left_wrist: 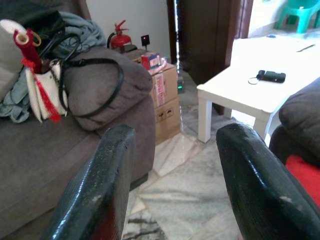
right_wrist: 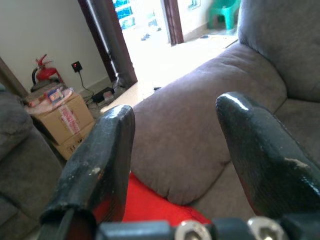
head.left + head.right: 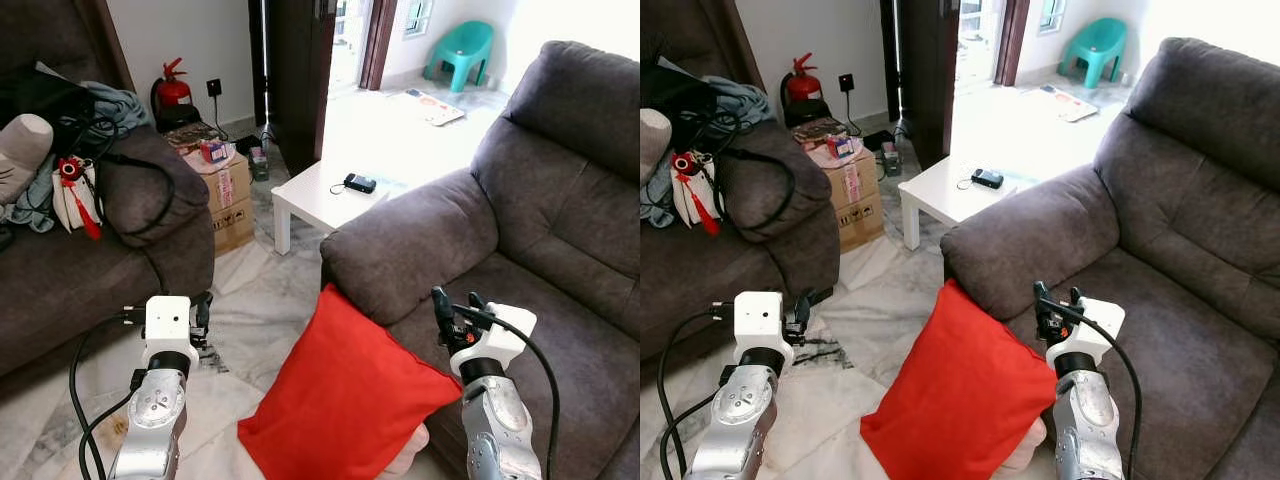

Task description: Move the pillow to the sofa from floor

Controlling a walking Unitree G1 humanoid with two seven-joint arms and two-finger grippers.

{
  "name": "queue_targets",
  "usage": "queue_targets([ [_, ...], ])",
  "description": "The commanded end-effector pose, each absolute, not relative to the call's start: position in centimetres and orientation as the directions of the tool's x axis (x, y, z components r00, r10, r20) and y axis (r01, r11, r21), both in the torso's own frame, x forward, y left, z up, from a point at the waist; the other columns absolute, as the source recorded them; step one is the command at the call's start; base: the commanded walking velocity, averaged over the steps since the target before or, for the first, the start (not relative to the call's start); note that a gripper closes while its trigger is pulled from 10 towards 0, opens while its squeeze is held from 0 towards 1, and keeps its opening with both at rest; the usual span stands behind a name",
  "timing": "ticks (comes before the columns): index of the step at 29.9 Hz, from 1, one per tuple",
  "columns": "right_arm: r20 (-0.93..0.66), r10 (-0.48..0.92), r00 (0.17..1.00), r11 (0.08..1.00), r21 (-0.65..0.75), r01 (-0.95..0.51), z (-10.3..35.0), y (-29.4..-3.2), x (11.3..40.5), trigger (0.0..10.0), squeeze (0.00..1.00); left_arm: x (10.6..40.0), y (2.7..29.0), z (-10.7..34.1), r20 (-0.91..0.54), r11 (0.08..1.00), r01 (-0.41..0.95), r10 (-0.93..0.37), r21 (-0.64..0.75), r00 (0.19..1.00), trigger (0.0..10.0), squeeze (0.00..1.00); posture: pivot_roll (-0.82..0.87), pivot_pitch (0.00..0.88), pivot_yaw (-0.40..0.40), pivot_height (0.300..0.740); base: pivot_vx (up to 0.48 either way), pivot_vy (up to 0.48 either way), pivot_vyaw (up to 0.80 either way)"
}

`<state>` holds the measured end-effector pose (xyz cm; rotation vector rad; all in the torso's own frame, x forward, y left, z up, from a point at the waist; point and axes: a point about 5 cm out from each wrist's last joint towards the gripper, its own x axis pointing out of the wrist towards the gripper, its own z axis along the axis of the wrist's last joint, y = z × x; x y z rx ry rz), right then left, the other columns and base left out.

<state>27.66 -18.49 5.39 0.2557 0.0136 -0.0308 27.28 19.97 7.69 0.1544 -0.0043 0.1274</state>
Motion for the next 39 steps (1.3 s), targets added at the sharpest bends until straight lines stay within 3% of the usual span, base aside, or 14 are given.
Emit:
queue_targets([
  [1,-0.027,-0.032,0.999,0.968,0.249,0.038,5.4,-18.7,27.7,10.0,0.0,27.4,19.8,7.7,0.011,0.983,-0.118,0.117,0.144,0.993,10.0,0.0,0.06,0.0,-0.072,0.74,0.345,0.0,-0.44],
  [20,-0.019,-0.025,1.0,0.969,0.245,0.029,5.4,-18.6,27.7,10.0,0.0,27.5,19.3,7.6,0.001,0.986,-0.091,0.092,0.141,0.996,10.0,0.0,0.06,0.0,-0.073,0.74,0.336,0.0,-0.02],
  [39,-0.052,-0.029,0.998,0.971,0.237,0.04,4.8,-18.9,27.6,10.0,0.0,27.3,18.5,7.0,-0.037,0.992,-0.015,0.02,0.129,0.999,10.0,0.0,0.07,0.0,-0.075,0.74,0.0,0.0,0.0],
])
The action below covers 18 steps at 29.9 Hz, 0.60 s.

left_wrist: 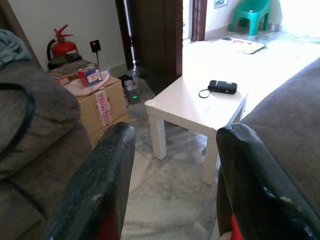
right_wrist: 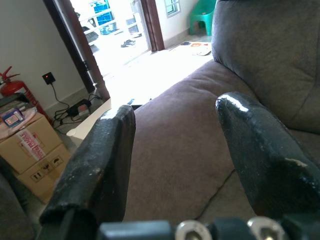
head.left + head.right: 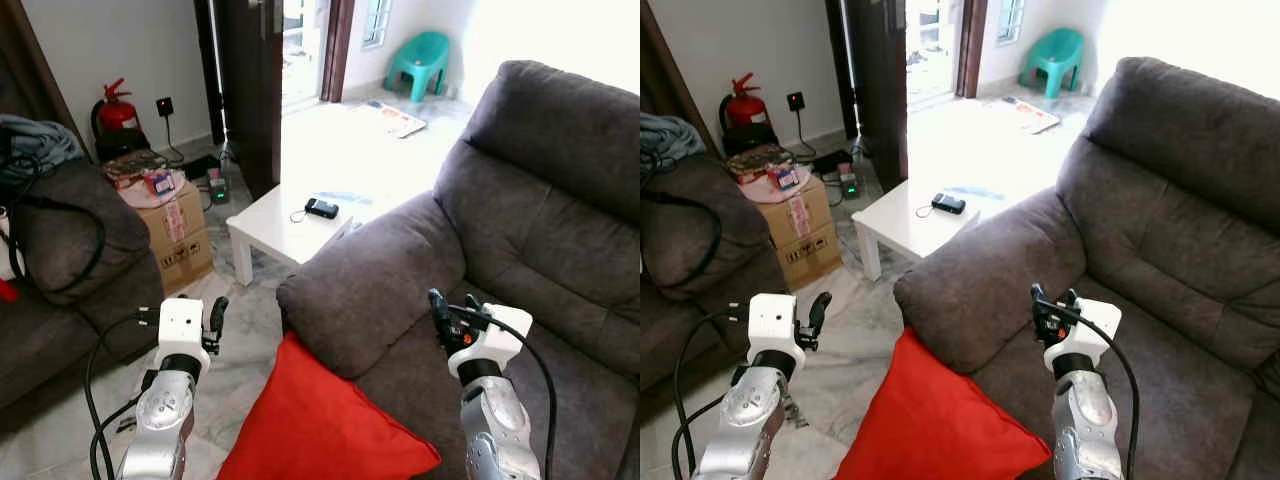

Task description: Move the pillow to the sofa from floor

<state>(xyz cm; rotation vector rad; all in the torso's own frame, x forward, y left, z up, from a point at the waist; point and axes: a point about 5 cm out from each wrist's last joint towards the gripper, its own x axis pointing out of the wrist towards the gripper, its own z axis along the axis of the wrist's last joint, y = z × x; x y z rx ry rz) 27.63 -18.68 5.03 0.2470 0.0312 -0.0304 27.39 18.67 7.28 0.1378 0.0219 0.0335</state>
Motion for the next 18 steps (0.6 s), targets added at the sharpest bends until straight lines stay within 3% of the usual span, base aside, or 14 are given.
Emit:
queue_targets([
  [1,-0.052,-0.029,0.998,0.971,0.237,0.041,4.74,-18.93,27.59,10.0,0.0,27.31,18.52,7.0,-0.038,0.992,-0.014,0.019,0.129,0.999,10.0,0.0,0.07,0.0,-0.074,0.74,0.0,0.0,0.0],
  [18,-0.072,-0.038,0.997,0.971,0.233,0.053,4.49,-19.2,27.69,10.0,0.0,27.29,18.1,6.62,-0.054,0.992,0.004,0.003,0.126,0.999,10.0,0.0,0.07,0.0,-0.075,0.74,0.0,0.0,0.0],
])
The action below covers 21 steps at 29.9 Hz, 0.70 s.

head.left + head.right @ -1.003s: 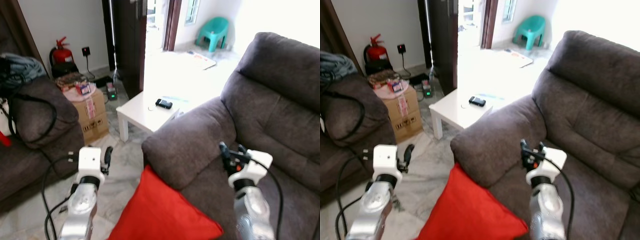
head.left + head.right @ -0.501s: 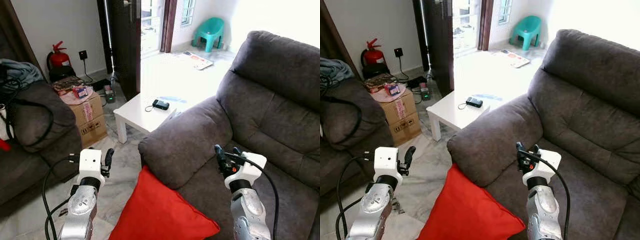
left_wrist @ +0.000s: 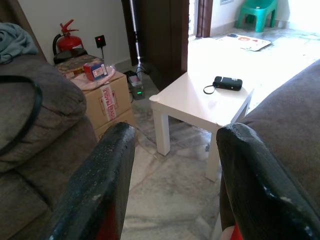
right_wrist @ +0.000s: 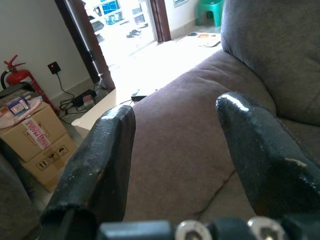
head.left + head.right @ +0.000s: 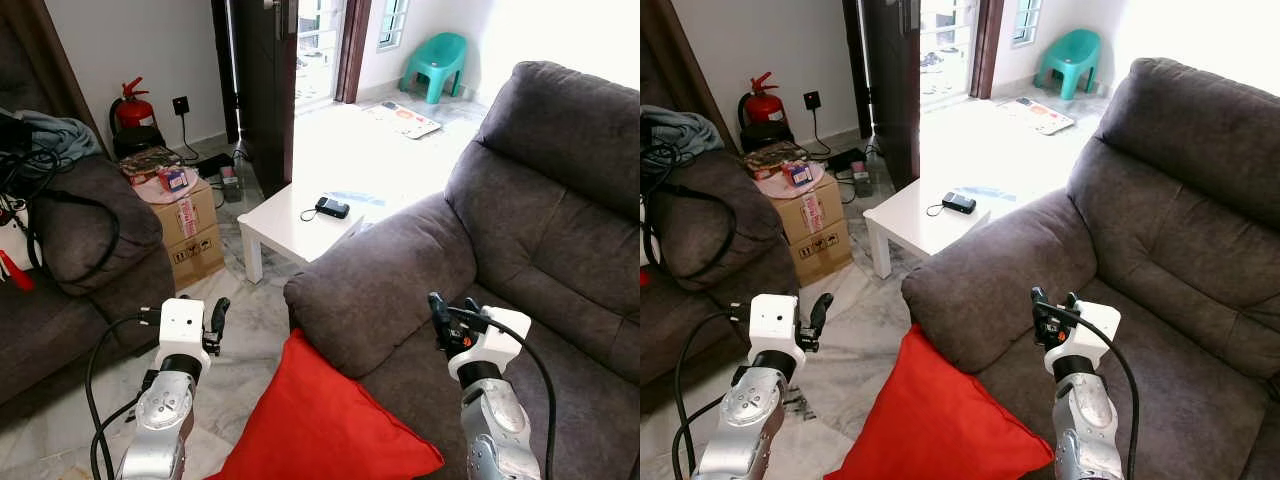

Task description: Move the pillow to the sofa from floor

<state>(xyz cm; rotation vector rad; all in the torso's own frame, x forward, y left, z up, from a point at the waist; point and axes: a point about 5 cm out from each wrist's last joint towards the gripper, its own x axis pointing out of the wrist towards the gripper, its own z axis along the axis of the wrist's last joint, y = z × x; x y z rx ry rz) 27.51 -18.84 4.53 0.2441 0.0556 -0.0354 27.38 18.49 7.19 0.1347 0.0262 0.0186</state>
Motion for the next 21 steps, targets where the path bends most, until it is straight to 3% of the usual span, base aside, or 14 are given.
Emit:
queue_targets([
  [1,-0.076,-0.042,0.996,0.97,0.236,0.059,4.5,-19.2,27.7,10.0,0.0,27.3,18.1,6.6,-0.056,0.992,0.003,0.004,0.129,0.998,10.0,0.0,0.07,0.0,-0.075,0.74,0.0,0.0,0.0],
  [21,-0.052,-0.074,0.996,0.961,0.263,0.085,5.0,-19.5,28.1,10.0,0.0,28.0,17.6,8.4,0.03,0.979,0.029,-0.036,0.201,0.999,10.0,0.0,0.07,0.0,-0.073,0.74,0.0,0.0,0.0],
])
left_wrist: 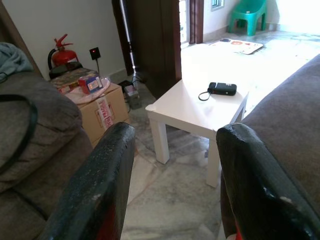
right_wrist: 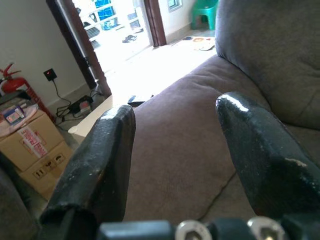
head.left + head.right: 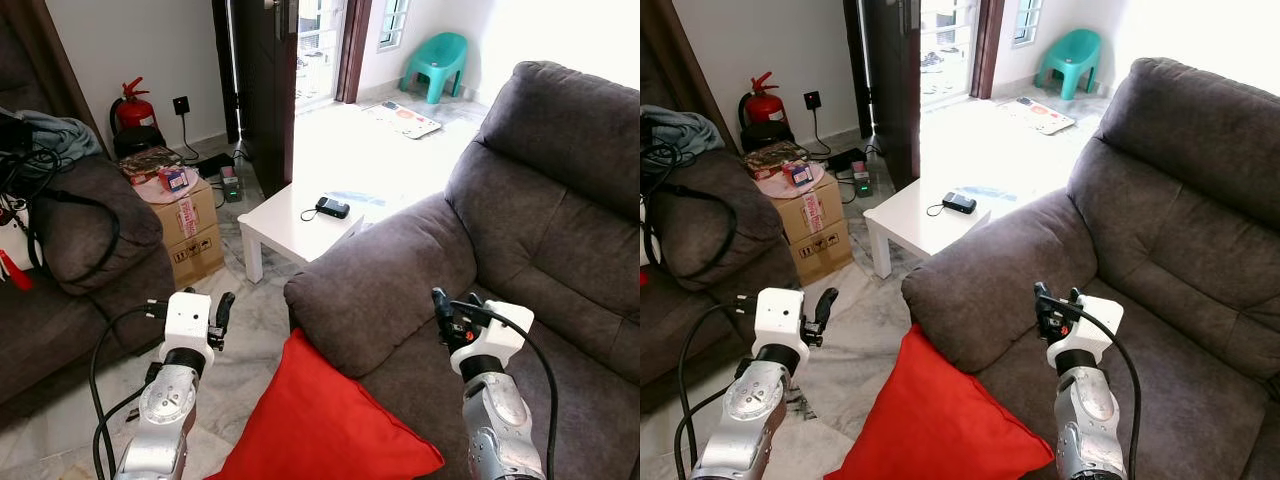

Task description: Move the pillow to the sofa from floor

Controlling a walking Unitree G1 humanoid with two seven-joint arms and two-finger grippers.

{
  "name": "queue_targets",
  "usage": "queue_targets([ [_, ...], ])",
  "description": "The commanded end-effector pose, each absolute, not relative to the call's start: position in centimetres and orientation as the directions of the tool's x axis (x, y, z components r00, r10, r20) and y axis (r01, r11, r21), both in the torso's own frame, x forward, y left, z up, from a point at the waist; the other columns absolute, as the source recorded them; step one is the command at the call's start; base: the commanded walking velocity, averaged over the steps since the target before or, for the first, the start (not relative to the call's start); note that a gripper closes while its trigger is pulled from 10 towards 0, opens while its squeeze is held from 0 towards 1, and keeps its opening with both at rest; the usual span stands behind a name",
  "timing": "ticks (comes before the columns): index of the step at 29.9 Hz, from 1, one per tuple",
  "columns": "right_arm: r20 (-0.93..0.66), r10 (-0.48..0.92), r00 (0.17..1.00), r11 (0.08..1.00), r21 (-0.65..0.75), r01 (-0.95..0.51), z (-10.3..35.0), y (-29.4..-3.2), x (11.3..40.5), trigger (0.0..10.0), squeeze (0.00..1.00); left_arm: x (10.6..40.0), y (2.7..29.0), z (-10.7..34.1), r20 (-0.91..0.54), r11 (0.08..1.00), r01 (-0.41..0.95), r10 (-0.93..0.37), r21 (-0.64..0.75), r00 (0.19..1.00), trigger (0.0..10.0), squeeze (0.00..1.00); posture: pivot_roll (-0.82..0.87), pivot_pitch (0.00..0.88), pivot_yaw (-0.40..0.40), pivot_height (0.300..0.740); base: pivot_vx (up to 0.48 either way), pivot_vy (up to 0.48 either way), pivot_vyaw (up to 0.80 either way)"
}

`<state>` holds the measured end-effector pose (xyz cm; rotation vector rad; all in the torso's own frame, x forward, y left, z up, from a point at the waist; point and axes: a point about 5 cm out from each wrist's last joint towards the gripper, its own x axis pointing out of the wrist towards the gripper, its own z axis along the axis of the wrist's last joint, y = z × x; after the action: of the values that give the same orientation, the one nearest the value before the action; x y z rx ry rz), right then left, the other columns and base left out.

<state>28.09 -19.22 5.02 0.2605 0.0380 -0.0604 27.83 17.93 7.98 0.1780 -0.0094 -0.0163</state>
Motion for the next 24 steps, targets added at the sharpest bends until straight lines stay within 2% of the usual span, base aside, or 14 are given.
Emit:
queue_targets([
  [1,-0.054,-0.072,0.996,0.962,0.26,0.083,4.95,-19.53,28.16,10.0,0.0,27.96,17.61,8.39,0.029,0.979,0.028,-0.035,0.202,0.999,10.0,0.0,0.07,0.0,-0.073,0.74,0.0,0.0,0.0],
  [21,-0.049,-0.057,0.997,0.963,0.261,0.068,5.1,-19.33,28.39,10.0,0.0,27.78,17.75,8.12,0.02,0.979,0.021,-0.026,0.205,0.999,10.0,0.0,0.07,0.0,-0.076,0.654,0.0,0.0,0.0],
  [24,-0.04,-0.056,0.998,0.964,0.259,0.064,5.19,-19.31,28.42,10.0,0.0,27.78,17.76,8.09,0.019,0.979,0.021,-0.026,0.205,0.999,10.0,0.0,0.07,0.0,-0.077,0.654,0.0,0.0,0.0],
])
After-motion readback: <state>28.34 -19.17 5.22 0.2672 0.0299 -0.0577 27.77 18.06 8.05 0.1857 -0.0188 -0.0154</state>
